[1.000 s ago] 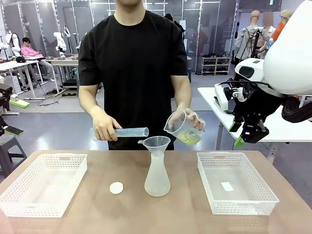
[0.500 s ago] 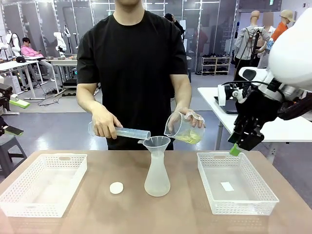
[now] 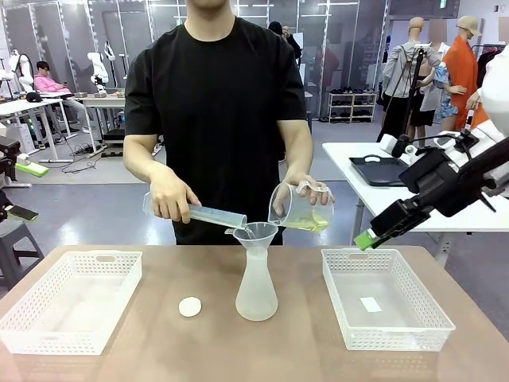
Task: Prepare the solutions needed for the experiment.
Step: Once the solution is in the Big flask , pick up the Plastic Funnel and place it back into the right Organizing basket.
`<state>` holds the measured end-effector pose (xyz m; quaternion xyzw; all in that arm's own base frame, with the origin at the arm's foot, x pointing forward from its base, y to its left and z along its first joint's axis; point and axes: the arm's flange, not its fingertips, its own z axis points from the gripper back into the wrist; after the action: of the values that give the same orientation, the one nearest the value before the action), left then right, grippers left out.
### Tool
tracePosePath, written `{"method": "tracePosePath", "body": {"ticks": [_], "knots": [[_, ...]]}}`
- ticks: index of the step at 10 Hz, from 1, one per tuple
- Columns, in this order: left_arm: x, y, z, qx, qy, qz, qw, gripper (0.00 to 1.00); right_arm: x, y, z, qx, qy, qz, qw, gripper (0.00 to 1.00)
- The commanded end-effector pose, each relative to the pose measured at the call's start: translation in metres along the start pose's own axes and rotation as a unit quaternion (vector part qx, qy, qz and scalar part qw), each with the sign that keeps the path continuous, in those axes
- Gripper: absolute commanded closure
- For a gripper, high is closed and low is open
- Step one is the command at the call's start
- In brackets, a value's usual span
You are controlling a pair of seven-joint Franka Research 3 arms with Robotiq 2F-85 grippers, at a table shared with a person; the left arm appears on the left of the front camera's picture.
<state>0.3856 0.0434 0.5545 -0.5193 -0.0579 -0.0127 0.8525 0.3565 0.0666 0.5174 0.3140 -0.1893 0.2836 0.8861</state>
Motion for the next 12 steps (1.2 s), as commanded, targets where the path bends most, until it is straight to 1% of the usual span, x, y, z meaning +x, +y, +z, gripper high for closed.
{"method": "tracePosePath", "body": {"ticks": [1,2,3,4,5,6,7,8,9,12], "knots": [[0.0,-0.004,0.002,0.004,0.007,0.007,1.0,0.0,-0.004,-0.002,-0.02,0.092,-0.167,-0.154,0.97,0.44],[0.0,-0.004,0.002,0.004,0.007,0.007,1.0,0.0,-0.009,-0.007,-0.027,0.136,-0.196,-0.201,0.95,0.44],[0.0,-0.004,0.002,0.004,0.007,0.007,1.0,0.0,-0.014,-0.012,-0.029,0.149,-0.211,-0.239,0.936,0.44],[0.0,-0.004,0.002,0.004,0.007,0.007,1.0,0.0,-0.018,-0.016,-0.032,0.178,-0.205,-0.27,0.924,0.44],[0.0,-0.004,0.002,0.004,0.007,0.007,1.0,0.0,-0.022,-0.021,-0.034,0.191,-0.2,-0.285,0.918,0.44],[0.0,-0.004,0.002,0.004,0.007,0.007,1.0,0.0,-0.024,-0.024,-0.034,0.195,-0.192,-0.289,0.917,0.44],[0.0,-0.004,0.002,0.004,0.007,0.007,1.0,0.0,-0.023,-0.024,-0.034,0.217,-0.184,-0.283,0.916,0.44],[0.0,-0.004,0.002,0.004,0.007,0.007,1.0,0.0,-0.022,-0.024,-0.036,0.228,-0.177,-0.262,0.921,0.44],[0.0,-0.004,0.002,0.004,0.007,0.007,1.0,0.0,-0.011,-0.033,-0.028,0.206,-0.193,-0.292,0.914,0.44],[0.0,-0.004,0.002,0.004,0.007,0.007,1.0,0.0,-0.011,-0.033,-0.028,0.206,-0.193,-0.292,0.914,0.44]]}}
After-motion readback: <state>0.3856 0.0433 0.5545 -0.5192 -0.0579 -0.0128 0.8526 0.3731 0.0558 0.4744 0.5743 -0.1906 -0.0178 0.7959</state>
